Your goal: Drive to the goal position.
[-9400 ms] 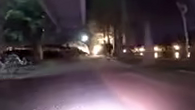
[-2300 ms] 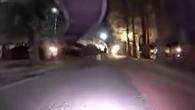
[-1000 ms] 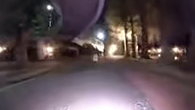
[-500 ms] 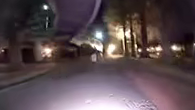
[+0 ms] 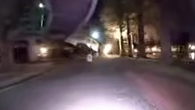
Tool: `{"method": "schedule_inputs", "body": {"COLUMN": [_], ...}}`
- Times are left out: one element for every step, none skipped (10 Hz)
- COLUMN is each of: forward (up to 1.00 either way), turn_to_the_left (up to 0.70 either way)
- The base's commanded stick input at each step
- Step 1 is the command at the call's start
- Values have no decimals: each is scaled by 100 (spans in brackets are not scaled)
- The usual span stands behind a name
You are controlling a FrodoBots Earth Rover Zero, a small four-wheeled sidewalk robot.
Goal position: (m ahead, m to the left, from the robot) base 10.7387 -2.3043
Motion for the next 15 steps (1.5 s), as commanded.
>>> {"method": "schedule_inputs", "body": {"forward": [70, 70, 70, 70, 70, 70, 70, 70, 70, 70, 70, 70, 70, 70, 70], "turn_to_the_left": [0, 0, 0, 0, 0, 0, 0, 0, 0, 0, 0, 0, 0, 0, 0]}}
